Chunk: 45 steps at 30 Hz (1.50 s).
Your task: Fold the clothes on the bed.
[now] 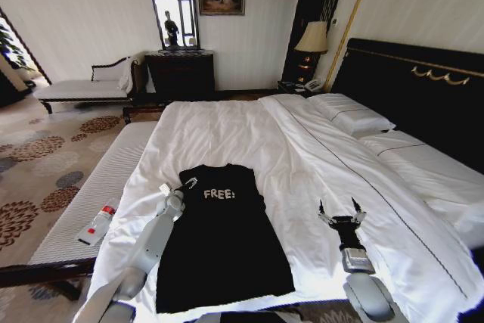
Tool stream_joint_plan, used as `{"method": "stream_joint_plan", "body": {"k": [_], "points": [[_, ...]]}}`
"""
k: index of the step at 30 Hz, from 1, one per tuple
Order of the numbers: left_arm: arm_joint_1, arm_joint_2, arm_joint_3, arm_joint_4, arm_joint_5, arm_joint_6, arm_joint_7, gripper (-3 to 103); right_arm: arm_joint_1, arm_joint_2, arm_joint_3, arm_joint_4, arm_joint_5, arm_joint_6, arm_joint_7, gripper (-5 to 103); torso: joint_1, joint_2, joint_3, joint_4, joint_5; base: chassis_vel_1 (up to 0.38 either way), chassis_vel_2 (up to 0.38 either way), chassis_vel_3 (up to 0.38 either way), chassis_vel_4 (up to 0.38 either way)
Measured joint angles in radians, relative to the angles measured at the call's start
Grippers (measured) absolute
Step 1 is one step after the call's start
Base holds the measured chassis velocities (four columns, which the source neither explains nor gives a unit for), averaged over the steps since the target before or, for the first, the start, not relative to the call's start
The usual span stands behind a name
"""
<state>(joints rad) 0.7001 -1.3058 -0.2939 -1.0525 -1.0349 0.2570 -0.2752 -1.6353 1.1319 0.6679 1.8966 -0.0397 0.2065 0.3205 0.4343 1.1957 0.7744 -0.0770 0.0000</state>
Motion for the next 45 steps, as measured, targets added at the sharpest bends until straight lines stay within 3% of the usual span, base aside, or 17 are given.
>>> {"method": "stream_joint_plan", "body": {"k": [7,16,21,30,34,45], "points": [[0.066,0.071,-0.025,-0.077,-0.052,0.005,-0.007,100,0.019,0.008,-0.019,-0.016,-0.003,0.001,-0.004,100,0.000,0.000,0.000,0.0015,-0.0001,0.000,0.000,0.000,0.000],[0.047,0.038,-0.003,-0.057,-0.029,0.003,0.028,100,0.016,-0.008,-0.001,0.006,0.013,-0.011,-0.004,100,0.000,0.000,0.001,0.0026,0.0001,0.000,0.000,0.000,0.000],[0.040,0.040,0.034,-0.104,-0.049,0.014,0.023,100,0.006,-0.008,0.012,0.009,0.014,-0.007,-0.004,100,0.000,0.000,0.001,0.0006,-0.0004,0.000,0.000,0.000,0.000],[0.097,0.081,0.000,-0.141,-0.052,0.015,0.022,100,0.005,-0.011,0.018,0.012,0.013,-0.003,-0.004,100,0.000,0.000,0.000,0.0012,-0.0004,0.000,0.000,0.000,0.000],[0.149,0.105,-0.029,-0.165,-0.045,-0.005,0.050,100,0.004,-0.014,0.018,0.011,0.012,-0.001,-0.004,100,0.000,0.000,0.000,0.0011,-0.0001,0.000,0.000,0.000,0.000],[0.173,0.092,-0.052,-0.150,-0.035,-0.030,0.095,100,-0.013,-0.039,0.037,0.028,0.014,-0.004,-0.004,100,0.000,0.000,0.000,0.0012,0.0002,0.000,0.000,0.000,0.000]]}}
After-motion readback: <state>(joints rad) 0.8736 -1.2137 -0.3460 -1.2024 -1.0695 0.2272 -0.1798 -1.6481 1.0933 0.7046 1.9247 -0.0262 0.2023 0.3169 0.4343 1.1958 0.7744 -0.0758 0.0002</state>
